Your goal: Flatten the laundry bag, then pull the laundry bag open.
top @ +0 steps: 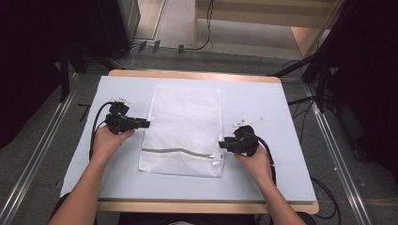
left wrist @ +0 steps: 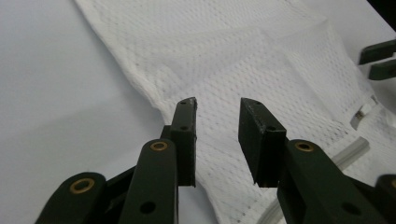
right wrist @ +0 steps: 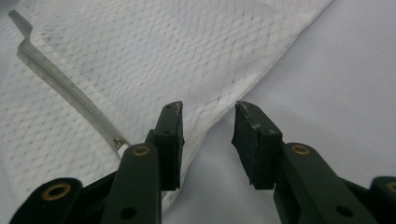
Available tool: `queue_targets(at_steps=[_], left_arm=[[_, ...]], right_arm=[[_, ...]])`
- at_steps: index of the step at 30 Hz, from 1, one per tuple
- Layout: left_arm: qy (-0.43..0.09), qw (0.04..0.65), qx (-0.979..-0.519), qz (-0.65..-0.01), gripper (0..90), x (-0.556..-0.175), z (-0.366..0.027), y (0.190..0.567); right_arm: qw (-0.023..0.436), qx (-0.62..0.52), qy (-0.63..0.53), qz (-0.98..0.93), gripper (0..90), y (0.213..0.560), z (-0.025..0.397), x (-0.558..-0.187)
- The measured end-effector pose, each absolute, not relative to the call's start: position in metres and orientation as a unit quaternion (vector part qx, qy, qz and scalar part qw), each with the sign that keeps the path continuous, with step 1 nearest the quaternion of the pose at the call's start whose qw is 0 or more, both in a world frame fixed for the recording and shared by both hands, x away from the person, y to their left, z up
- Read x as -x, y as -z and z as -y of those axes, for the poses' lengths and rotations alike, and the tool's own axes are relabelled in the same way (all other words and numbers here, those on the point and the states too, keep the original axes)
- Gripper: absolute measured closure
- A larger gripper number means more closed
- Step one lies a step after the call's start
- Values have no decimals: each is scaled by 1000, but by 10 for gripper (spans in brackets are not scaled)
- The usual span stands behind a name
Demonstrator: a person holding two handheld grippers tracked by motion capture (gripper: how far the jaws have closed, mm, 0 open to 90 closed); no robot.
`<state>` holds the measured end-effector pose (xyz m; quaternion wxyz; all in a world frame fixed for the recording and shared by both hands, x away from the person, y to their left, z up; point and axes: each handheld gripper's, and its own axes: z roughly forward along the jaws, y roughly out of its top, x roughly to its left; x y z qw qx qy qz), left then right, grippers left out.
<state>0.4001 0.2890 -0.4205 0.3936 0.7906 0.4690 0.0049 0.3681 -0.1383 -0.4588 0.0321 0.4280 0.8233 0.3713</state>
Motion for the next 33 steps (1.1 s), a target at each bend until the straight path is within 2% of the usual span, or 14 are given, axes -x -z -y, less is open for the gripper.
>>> queue_targets(at_steps=[2,4,6,8,10,20,25,29,33], left_arm=[[-6,397,-789,-468,666,-397,-288,420],[-6,400,-790,-465,655,-394,-288,420],[-6,403,-789,-464,642,-391,-286,420],[-10,403,-789,-463,622,-389,-283,419],[-8,402,-791,-460,593,-388,-280,419],[-6,398,-806,-437,555,-378,-262,420],[-5,395,-812,-429,524,-375,-254,421],[-2,399,-812,-425,472,-375,-250,421],[0,401,-813,-422,461,-375,-248,420]], right_arm=[[30,-430,-359,-828,659,462,133,-372],[30,-428,-347,-834,715,465,129,-374],[32,-424,-340,-839,821,465,127,-375],[33,-423,-332,-842,886,464,126,-377],[31,-422,-330,-844,899,463,127,-380],[36,-426,-329,-842,897,462,134,-401],[46,-422,-328,-844,846,462,135,-404],[47,-420,-350,-836,770,456,141,-399],[38,-423,-357,-832,751,455,147,-396]])
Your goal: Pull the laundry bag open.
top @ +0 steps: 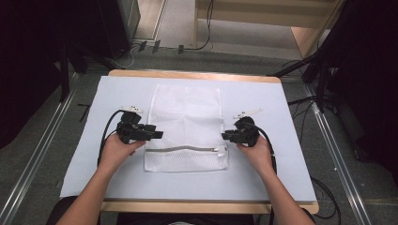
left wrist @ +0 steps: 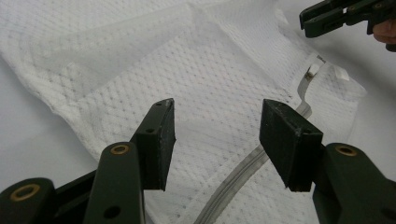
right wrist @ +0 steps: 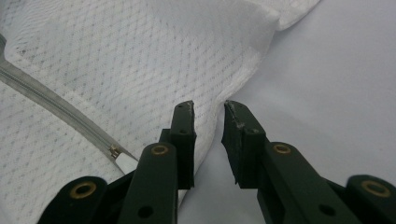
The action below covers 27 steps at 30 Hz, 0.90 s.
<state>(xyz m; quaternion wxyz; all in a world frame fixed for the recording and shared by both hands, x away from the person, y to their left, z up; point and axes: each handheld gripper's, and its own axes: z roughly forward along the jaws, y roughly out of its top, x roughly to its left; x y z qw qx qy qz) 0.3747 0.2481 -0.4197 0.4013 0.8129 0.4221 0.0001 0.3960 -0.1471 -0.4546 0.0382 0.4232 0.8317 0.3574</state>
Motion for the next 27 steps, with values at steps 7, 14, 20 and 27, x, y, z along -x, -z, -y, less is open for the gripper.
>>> queue_targets(at_steps=[7,14,20,27], left_arm=[[-2,400,-820,-408,421,-372,-236,414],[2,402,-830,-388,407,-371,-217,408],[7,399,-837,-373,418,-372,-201,407],[12,394,-845,-361,429,-372,-185,409]], right_arm=[[36,-424,-372,-825,736,449,153,-388],[27,-410,-379,-829,757,446,154,-374],[18,-401,-374,-836,862,446,149,-364],[15,-399,-357,-844,900,456,137,-366]])
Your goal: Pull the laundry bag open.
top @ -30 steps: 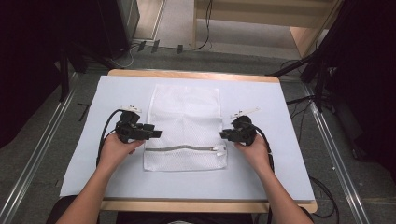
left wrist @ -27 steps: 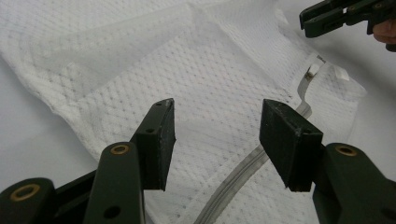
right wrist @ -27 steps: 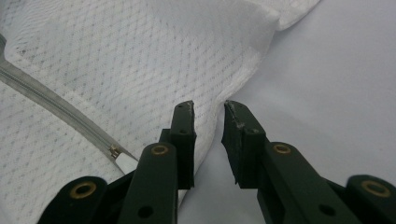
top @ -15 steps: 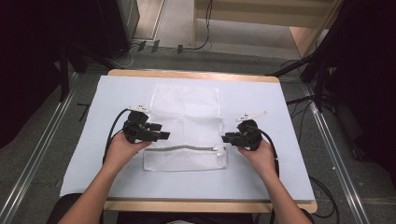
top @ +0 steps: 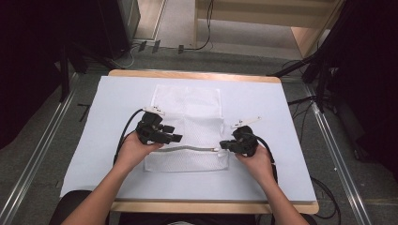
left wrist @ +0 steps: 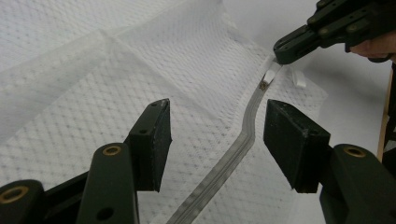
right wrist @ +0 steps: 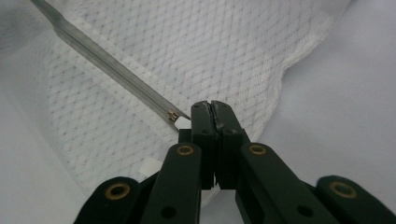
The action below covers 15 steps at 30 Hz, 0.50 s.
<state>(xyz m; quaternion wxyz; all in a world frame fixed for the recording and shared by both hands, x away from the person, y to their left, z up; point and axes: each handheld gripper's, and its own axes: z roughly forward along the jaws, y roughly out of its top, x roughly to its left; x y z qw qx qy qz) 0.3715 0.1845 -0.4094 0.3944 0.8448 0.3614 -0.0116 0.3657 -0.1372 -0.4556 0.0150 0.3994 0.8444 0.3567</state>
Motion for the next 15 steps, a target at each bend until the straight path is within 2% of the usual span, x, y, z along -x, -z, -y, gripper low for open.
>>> queue_targets(at_steps=[15], left_arm=[[14,386,-851,-355,448,-372,-178,415]], right_arm=[[-21,-408,-350,-843,900,466,133,-372]])
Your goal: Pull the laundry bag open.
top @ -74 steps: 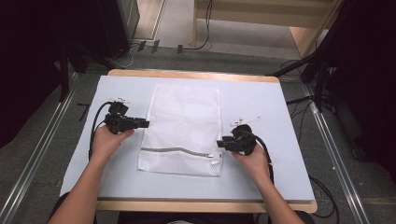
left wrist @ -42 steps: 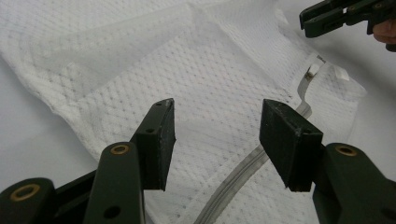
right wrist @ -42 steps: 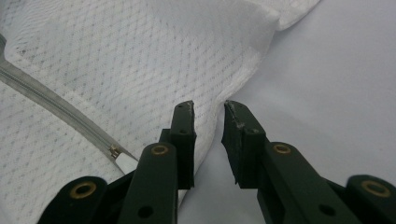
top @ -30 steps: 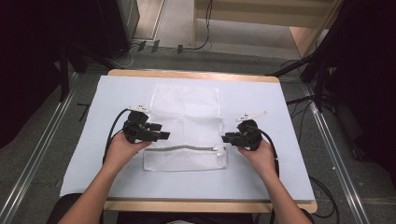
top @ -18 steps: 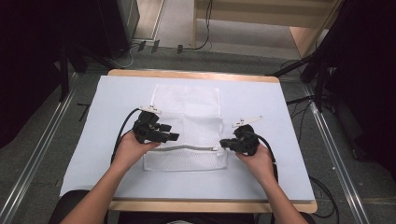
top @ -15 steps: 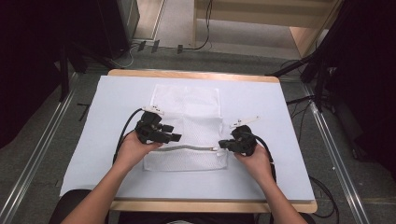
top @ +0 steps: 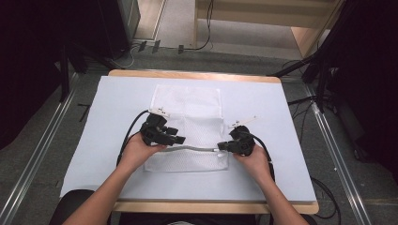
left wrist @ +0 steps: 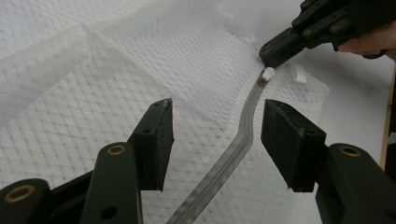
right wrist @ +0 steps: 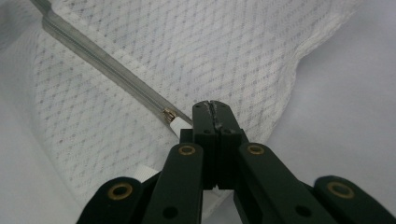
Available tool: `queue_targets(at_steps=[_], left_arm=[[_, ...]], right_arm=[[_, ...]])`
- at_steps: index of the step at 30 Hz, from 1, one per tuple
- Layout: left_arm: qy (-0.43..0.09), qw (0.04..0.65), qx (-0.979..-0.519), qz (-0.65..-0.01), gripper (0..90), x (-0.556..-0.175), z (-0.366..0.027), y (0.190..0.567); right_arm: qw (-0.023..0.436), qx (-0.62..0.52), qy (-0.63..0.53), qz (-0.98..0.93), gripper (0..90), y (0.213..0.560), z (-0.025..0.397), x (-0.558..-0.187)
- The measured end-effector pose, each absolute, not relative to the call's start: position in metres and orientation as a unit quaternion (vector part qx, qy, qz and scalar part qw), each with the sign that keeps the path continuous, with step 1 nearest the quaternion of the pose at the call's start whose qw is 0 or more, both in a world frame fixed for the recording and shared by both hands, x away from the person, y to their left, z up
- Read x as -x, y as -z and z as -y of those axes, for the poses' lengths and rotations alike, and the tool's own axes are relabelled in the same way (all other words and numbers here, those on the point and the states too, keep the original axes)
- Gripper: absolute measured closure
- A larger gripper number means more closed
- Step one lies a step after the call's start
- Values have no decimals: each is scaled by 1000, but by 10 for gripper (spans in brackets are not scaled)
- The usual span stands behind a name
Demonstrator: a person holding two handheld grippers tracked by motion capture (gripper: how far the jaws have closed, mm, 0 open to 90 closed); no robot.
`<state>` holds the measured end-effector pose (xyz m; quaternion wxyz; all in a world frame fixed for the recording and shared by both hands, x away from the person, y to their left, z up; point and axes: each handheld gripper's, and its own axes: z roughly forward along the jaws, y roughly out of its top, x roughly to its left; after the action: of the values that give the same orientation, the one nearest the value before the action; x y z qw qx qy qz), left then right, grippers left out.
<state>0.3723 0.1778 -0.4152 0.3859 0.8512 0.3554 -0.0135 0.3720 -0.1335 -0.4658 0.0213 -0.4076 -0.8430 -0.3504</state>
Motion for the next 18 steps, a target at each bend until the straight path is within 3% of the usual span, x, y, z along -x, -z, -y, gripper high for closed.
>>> queue_targets(at_steps=[9,18], left_arm=[[14,381,-855,-351,448,-372,-172,417],[14,378,-857,-350,450,-373,-169,419]], right_arm=[[42,400,358,843,900,463,136,-362],[7,403,350,845,900,465,130,-377]])
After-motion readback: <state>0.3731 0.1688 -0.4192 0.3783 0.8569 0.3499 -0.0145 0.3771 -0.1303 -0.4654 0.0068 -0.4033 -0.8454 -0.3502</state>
